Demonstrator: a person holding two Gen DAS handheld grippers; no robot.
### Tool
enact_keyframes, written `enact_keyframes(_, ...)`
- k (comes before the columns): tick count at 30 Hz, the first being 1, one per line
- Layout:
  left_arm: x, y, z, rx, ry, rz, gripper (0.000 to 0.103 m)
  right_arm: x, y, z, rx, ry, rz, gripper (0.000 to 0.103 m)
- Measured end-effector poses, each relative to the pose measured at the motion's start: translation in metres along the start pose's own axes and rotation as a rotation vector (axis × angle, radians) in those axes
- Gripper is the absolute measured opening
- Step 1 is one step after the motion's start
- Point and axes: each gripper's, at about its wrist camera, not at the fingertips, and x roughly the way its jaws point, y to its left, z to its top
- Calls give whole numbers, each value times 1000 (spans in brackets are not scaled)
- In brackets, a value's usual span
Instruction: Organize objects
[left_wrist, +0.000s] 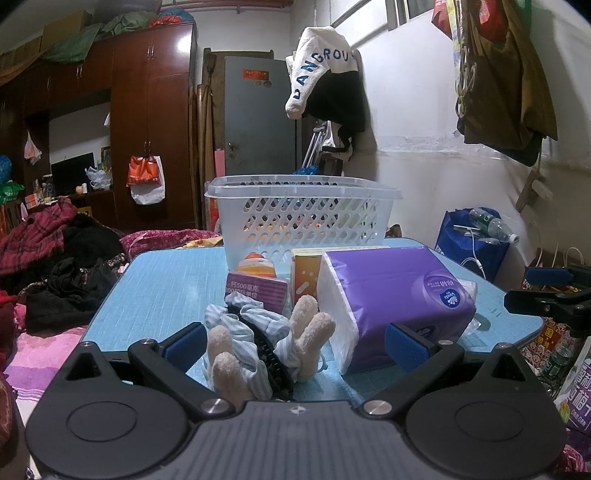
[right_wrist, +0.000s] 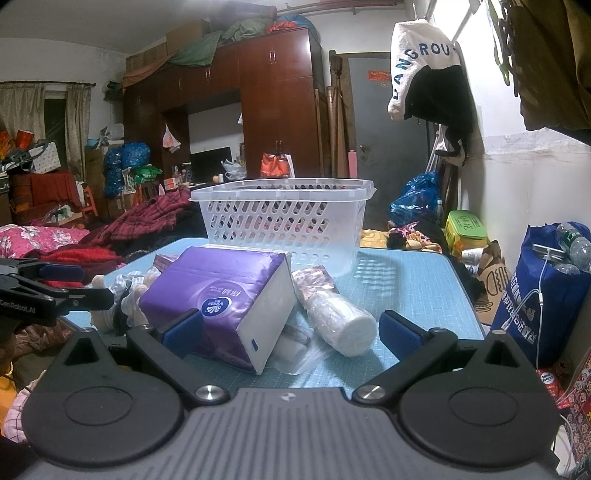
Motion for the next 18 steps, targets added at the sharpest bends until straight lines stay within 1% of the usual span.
enact_keyframes(18,1,1,-1,-2,3,-1,103,0,0,0,0,0,1,103)
